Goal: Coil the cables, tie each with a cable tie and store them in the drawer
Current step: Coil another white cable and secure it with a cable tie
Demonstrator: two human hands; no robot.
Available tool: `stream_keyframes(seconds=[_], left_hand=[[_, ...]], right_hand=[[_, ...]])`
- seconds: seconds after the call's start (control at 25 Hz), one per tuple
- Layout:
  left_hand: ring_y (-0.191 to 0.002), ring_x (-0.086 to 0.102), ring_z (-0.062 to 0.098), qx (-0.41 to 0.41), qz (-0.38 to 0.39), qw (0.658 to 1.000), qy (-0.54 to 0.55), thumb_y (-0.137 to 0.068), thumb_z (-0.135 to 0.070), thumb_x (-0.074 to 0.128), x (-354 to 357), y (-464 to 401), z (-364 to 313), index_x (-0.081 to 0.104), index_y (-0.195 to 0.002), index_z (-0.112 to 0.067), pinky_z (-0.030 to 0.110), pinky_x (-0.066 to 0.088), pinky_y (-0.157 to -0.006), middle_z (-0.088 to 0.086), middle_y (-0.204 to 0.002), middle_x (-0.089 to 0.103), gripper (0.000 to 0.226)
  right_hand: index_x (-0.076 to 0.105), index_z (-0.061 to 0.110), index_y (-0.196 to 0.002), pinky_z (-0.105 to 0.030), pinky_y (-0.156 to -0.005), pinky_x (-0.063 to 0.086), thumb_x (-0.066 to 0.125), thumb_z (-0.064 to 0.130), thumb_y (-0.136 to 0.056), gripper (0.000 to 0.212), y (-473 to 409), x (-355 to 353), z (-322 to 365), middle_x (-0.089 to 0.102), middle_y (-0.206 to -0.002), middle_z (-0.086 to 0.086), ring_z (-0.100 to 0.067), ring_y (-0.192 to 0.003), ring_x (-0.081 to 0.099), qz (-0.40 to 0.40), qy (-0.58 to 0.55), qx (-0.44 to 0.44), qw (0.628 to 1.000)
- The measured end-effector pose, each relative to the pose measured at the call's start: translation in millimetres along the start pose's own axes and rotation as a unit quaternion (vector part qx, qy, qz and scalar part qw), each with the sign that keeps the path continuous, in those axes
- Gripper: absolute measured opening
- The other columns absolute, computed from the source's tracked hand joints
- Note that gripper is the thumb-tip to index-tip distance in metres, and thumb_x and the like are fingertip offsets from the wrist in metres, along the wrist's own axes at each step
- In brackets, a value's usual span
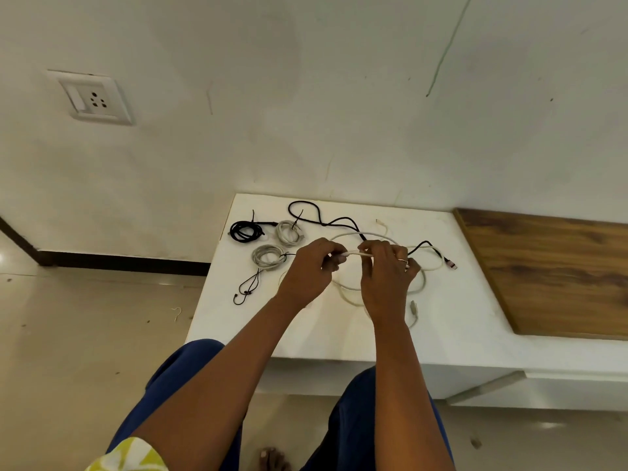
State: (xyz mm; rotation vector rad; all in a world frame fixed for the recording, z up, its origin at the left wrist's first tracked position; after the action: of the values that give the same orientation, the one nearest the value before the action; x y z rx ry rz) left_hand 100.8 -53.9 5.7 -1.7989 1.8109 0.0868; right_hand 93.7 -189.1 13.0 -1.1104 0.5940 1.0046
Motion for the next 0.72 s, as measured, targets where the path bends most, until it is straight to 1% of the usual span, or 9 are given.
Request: stream_keyframes(seconds=[0.12,0.24,0.28,0.36,0.44,0.48,0.56,0.64,0.72], left_hand=[[-0.061,0.063,0.008,-0.081,0.013,0.993,0.082,-0.090,-0.003,0.059,-14,3,11,0.066,-0.097,-0.002,0.012,0.046,-0.060,0.012,-0.090,0.068,0.011],[-0.056,0.057,0.002,-0.151,0.048,0.962,0.223,-0.093,-0.008,0.056,-27,6,20,0.066,-0.098,-0.008,0.011,0.044,-0.058,0.001,-0.083,0.067,0.011],[-0.056,0.053,0.002,-0.167,0.059,0.947,0.267,-0.094,-0.009,0.055,-31,8,23,0.066,-0.097,-0.010,0.012,0.043,-0.056,-0.002,-0.080,0.067,0.012],[-0.054,0.045,0.004,-0.210,0.099,0.917,0.323,-0.095,-0.013,0.053,-33,13,28,0.067,-0.099,-0.014,0.013,0.039,-0.054,-0.006,-0.078,0.064,0.015],[-0.052,0.037,0.007,-0.248,0.137,0.901,0.327,-0.095,-0.020,0.049,-28,19,32,0.067,-0.102,-0.019,0.016,0.033,-0.052,-0.005,-0.075,0.058,0.019],[-0.052,0.034,0.008,-0.261,0.147,0.900,0.318,-0.096,-0.025,0.046,-25,21,33,0.068,-0.100,-0.022,0.019,0.030,-0.054,-0.004,-0.073,0.054,0.022],[-0.058,0.033,0.010,-0.267,0.144,0.907,0.293,-0.097,-0.039,0.042,-21,23,32,0.071,-0.082,-0.028,0.022,0.031,-0.058,-0.002,-0.074,0.048,0.034],[-0.070,0.040,0.012,-0.253,0.120,0.920,0.275,-0.097,-0.046,0.041,-23,22,30,0.071,-0.067,-0.029,0.023,0.038,-0.066,0.000,-0.076,0.049,0.046],[-0.076,0.048,0.014,-0.250,0.113,0.906,0.322,-0.098,-0.036,0.045,-20,21,29,0.073,-0.076,-0.025,0.024,0.046,-0.075,-0.001,-0.074,0.054,0.037]], right_hand=[[0.065,0.018,-0.101,-0.041,-0.089,0.039,0.056,0.014,-0.091,0.014,-2,-4,-5,0.066,-0.102,0.002,-0.026,-0.109,0.052,-0.021,-0.028,0.003,0.999],[0.066,0.011,-0.098,-0.039,-0.084,0.042,0.055,0.016,-0.093,0.013,-5,-4,-19,0.068,-0.099,-0.002,-0.028,-0.101,0.055,-0.031,-0.107,0.031,0.993],[0.066,0.009,-0.097,-0.036,-0.085,0.042,0.055,0.015,-0.093,0.012,-5,-4,-21,0.069,-0.098,-0.003,-0.027,-0.099,0.056,-0.032,-0.145,0.034,0.988],[0.065,0.008,-0.096,-0.022,-0.082,0.040,0.055,0.010,-0.093,0.011,-6,0,-22,0.070,-0.096,0.000,-0.022,-0.095,0.060,-0.015,-0.210,0.042,0.977],[0.065,0.007,-0.100,-0.014,-0.076,0.039,0.052,0.005,-0.093,0.014,-5,4,-19,0.068,-0.088,0.003,-0.019,-0.087,0.063,0.013,-0.240,0.042,0.970],[0.066,0.008,-0.102,-0.019,-0.079,0.042,0.051,0.004,-0.093,0.017,-4,5,-16,0.068,-0.086,0.002,-0.020,-0.085,0.064,0.019,-0.231,0.032,0.972],[0.067,0.011,-0.107,-0.036,-0.085,0.044,0.051,0.004,-0.093,0.023,-3,5,-11,0.067,-0.088,-0.003,-0.025,-0.085,0.063,0.014,-0.172,0.009,0.985],[0.067,0.014,-0.109,-0.037,-0.085,0.036,0.049,0.008,-0.095,0.024,-3,2,-10,0.067,-0.092,-0.005,-0.026,-0.087,0.061,-0.001,-0.112,0.007,0.994],[0.067,0.012,-0.107,-0.037,-0.085,0.036,0.048,0.005,-0.094,0.024,-3,5,-10,0.067,-0.094,-0.007,-0.028,-0.088,0.060,0.009,-0.101,0.009,0.995]])
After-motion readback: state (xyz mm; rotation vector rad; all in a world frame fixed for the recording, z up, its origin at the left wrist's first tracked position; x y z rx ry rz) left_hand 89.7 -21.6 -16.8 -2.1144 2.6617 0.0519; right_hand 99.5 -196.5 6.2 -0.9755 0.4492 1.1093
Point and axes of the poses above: each hand's wrist, its own y-axis away from the middle knuckle, its own x-axis out of the palm, z = x × y, the point moved 8 cm from there along -y, towards the middle knuckle
